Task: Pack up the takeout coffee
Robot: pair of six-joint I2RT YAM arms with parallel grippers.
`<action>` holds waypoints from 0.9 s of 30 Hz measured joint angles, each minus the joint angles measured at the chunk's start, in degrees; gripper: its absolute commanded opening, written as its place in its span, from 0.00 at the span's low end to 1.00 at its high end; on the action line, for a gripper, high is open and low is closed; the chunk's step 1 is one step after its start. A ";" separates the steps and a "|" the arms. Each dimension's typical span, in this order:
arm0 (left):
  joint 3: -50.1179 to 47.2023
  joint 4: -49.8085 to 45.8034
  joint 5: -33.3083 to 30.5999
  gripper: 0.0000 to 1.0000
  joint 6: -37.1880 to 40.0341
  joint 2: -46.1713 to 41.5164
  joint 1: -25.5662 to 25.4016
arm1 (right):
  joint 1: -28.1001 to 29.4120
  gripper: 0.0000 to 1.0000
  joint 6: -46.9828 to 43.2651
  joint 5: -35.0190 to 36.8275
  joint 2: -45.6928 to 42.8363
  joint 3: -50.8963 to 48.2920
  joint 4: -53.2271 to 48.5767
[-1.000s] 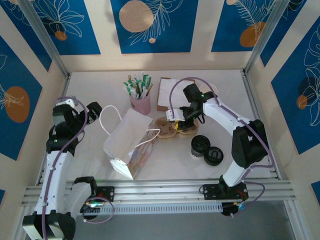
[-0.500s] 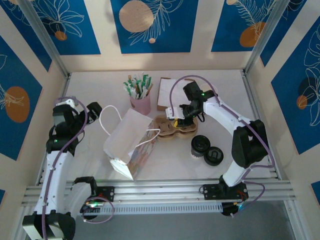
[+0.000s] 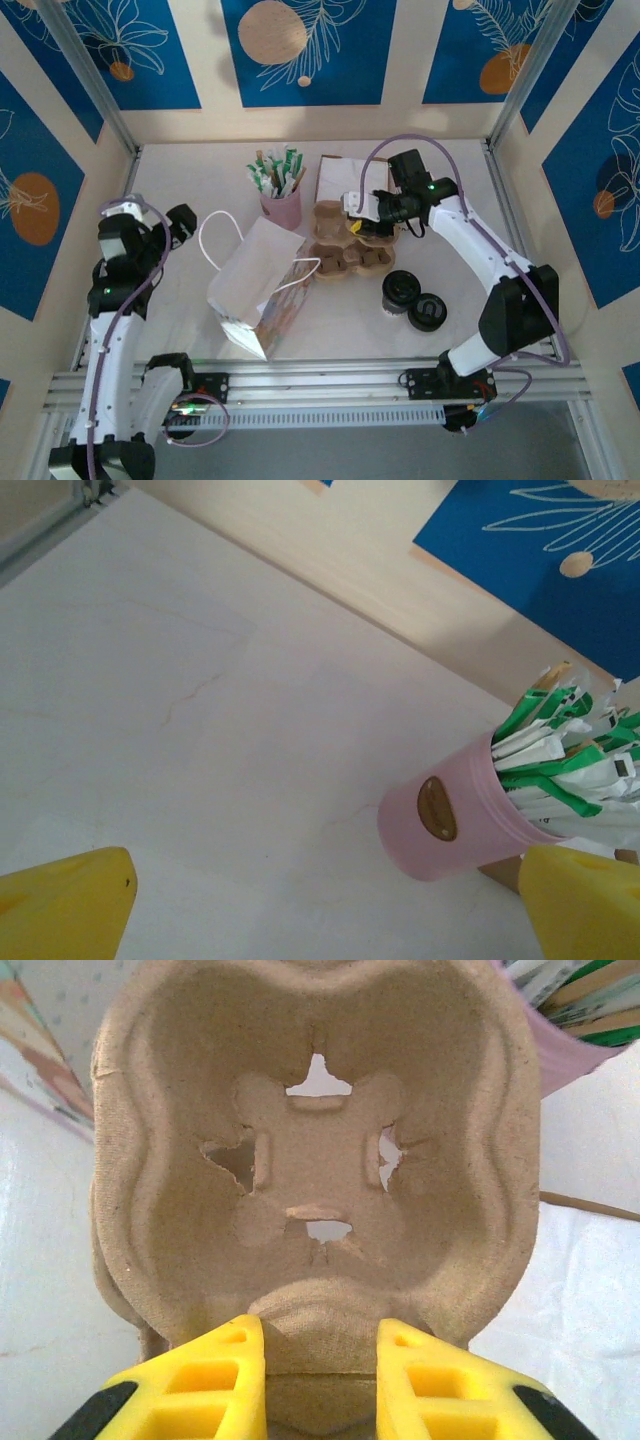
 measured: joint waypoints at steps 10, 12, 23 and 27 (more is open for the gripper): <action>13.22 -5.09 8.37 0.93 1.55 1.44 0.13 | -3.82 0.25 11.15 -3.56 -8.15 -2.10 5.29; 18.05 -6.05 12.33 0.90 2.67 2.64 0.13 | -4.63 0.25 14.23 -5.09 -10.80 -3.15 7.34; 39.93 -22.86 22.99 0.86 16.41 17.22 -16.85 | -5.16 0.20 30.71 -14.12 -20.31 -8.46 15.39; 45.11 -32.87 17.53 0.84 23.06 23.34 -24.76 | -4.63 0.18 37.03 -14.49 -24.85 -11.72 18.64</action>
